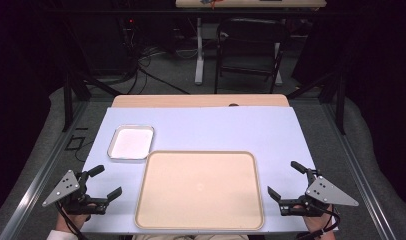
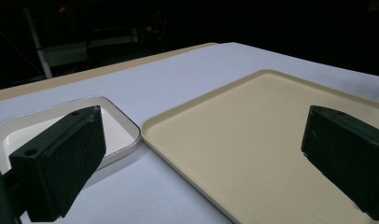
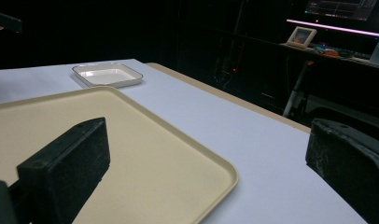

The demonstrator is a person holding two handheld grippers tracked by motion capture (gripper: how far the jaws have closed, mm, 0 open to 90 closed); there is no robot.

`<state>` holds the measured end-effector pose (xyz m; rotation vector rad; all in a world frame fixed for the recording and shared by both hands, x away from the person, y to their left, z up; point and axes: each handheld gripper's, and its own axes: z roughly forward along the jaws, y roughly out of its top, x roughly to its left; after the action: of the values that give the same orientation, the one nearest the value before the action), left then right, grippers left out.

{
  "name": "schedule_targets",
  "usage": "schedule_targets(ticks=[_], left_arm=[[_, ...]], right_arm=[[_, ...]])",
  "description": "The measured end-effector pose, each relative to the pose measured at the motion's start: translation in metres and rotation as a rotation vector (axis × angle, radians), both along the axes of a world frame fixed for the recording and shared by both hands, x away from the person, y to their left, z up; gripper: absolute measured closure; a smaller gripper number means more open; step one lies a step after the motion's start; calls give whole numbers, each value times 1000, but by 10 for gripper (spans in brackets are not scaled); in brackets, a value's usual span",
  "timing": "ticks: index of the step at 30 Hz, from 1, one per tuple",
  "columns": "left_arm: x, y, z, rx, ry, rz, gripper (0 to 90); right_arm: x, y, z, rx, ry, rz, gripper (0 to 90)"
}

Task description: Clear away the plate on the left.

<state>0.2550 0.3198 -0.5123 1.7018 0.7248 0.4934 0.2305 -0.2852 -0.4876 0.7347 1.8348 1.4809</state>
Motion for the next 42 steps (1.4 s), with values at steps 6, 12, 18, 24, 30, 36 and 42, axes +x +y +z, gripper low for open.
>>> schedule_targets(ticks=[6, 12, 18, 24, 30, 36, 42], left_arm=[[-1, -1, 1, 6, -1, -1, 0], [2, -3, 2, 20, 12, 8, 0], [7, -3, 4, 24, 43, 21, 0], [12, -1, 5, 25, 61, 49, 0], [21, 1, 10, 36, 89, 81, 0], [33, 5, 17, 60, 154, 124, 0], [44, 10, 22, 67, 215, 148, 0]], right_arm=[[0, 1, 0, -2, 8, 5, 0], [0, 1, 0, -5, 16, 3, 0], [1, 2, 0, -18, 36, -1, 0], [1, 3, 0, -28, 52, -2, 0], [1, 3, 0, -32, 55, -3, 0], [2, 4, 0, -39, 66, 4, 0], [2, 4, 0, -42, 71, 4, 0]])
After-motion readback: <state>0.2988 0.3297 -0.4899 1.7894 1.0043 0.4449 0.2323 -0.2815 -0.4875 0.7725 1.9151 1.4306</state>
